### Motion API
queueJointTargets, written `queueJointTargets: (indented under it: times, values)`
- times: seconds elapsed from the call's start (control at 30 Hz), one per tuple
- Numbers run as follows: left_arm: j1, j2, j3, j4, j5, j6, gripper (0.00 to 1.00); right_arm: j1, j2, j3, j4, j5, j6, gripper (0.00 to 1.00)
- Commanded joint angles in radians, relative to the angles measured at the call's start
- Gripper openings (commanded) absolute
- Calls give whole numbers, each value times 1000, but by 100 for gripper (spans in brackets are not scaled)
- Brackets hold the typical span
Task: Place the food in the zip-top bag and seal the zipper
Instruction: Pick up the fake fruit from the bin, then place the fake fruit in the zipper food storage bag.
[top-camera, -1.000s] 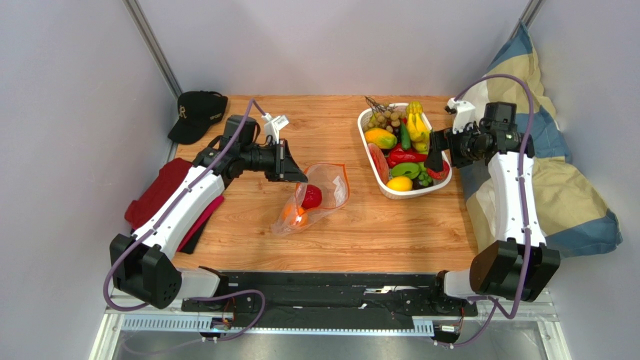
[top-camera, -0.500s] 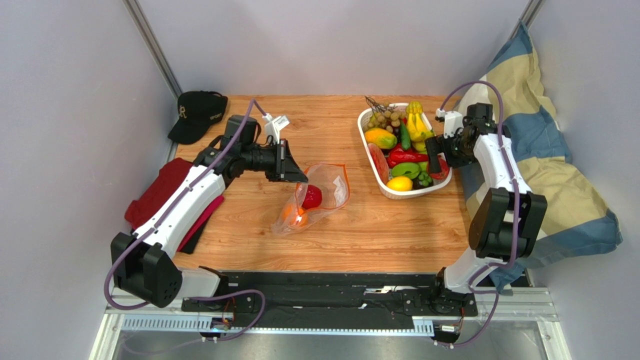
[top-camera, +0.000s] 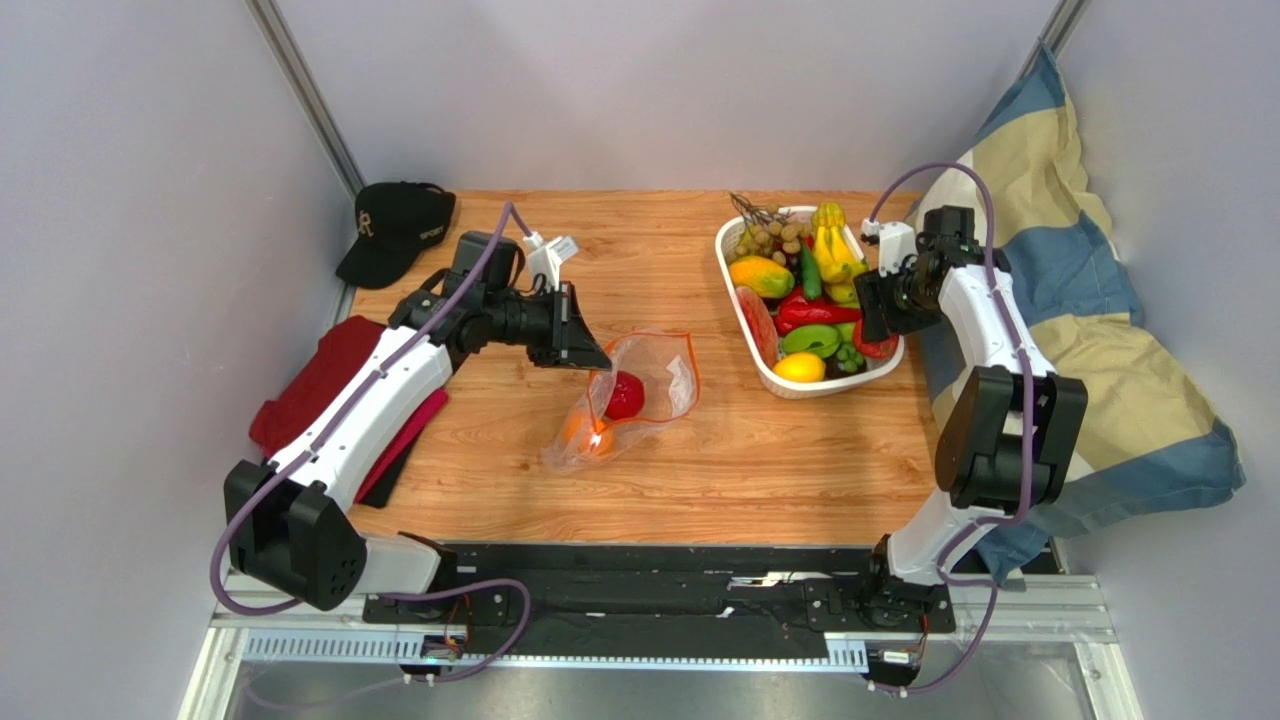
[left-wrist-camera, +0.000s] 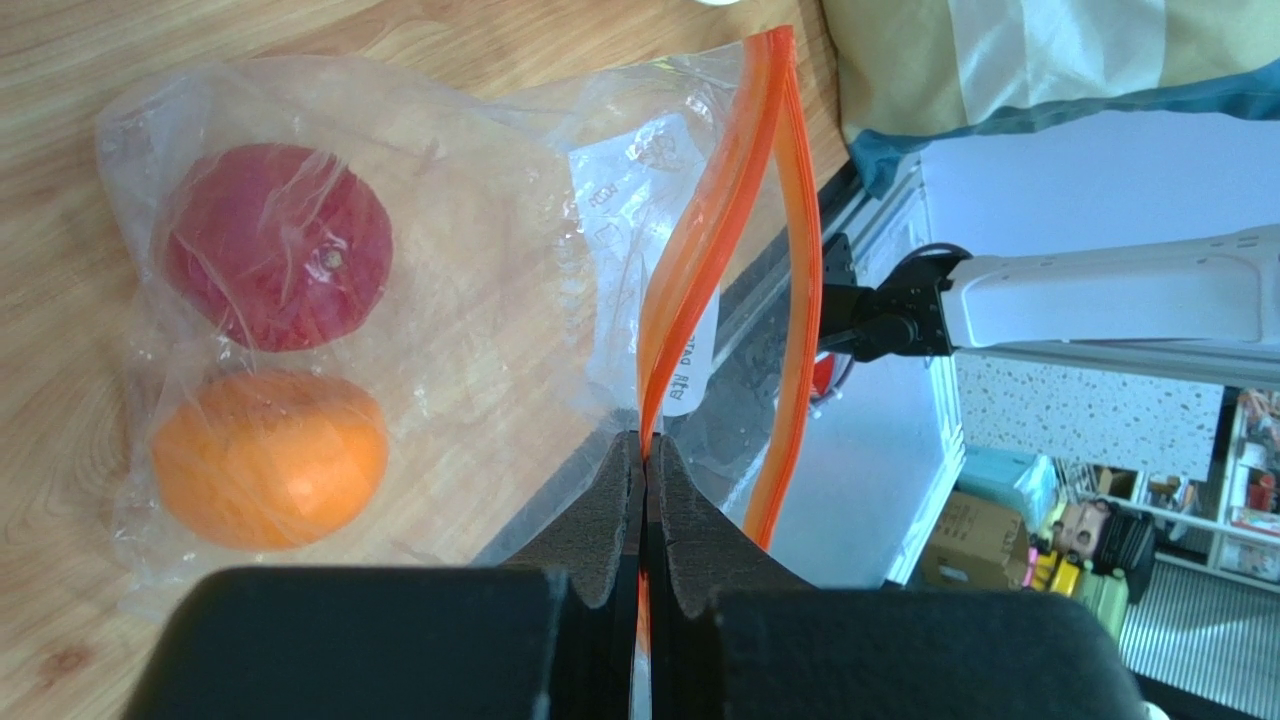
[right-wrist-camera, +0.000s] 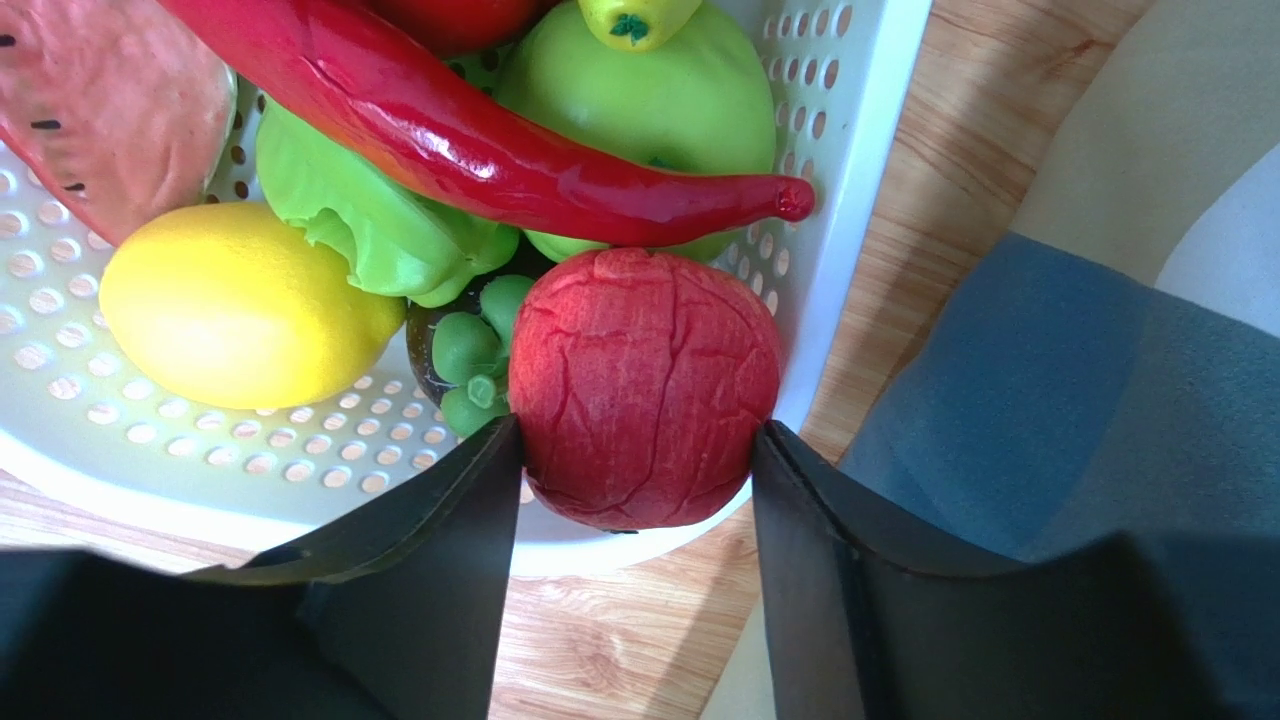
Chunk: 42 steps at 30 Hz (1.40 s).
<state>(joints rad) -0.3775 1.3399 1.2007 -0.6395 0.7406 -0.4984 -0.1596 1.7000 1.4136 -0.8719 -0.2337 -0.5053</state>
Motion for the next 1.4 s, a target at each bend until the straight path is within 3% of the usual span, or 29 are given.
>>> queueJointTargets:
  times: [0.0, 0.03, 0.07, 0.13, 0.2, 0.3, 0.43, 0.6, 0.73, 0.83, 0.93, 1.07, 1.23, 1.37]
  values:
    - [2, 19, 62, -37, -9, 27, 0, 5, -42, 19, -7, -21, -9, 53]
    - [0, 22, 65, -48, -6, 29, 0, 5, -51, 19, -9, -19, -9, 55]
    - [-1, 25, 66, -49, 0, 29, 0, 5, -51, 18, -9, -19, -7, 64]
    - [0, 31, 69, -54, 11, 29, 1, 5, -39, 19, -4, -15, 2, 66]
    - [0, 38, 72, -57, 11, 29, 1, 6, -20, 24, 1, -13, 7, 75]
    - [0, 36, 76, -58, 5, 27, 2, 6, 16, 31, -1, -15, 17, 78]
    - [0, 25, 73, -68, -6, 38, 3, 6, 24, 30, -9, -33, 27, 69]
    - [-1, 15, 62, -71, -6, 41, 3, 6, -29, 41, -32, -33, 17, 42]
    - [-3, 21, 62, -71, 5, 38, 4, 6, -85, 106, -116, -105, 30, 38]
    - [-3, 18, 59, -68, 13, 38, 4, 18, -147, 172, -202, -241, 42, 38]
    - [-4, 24, 60, -68, 26, 35, 1, 72, -216, 211, -240, -384, 88, 37]
    - [-8, 27, 63, -63, 48, 32, 0, 262, -273, 235, -185, -512, 181, 37]
    - [-11, 24, 72, -60, 71, 41, 0, 497, -284, 242, -99, -529, 237, 37]
    - [-9, 18, 76, -63, 74, 44, 0, 696, -246, 246, -113, -477, 183, 39]
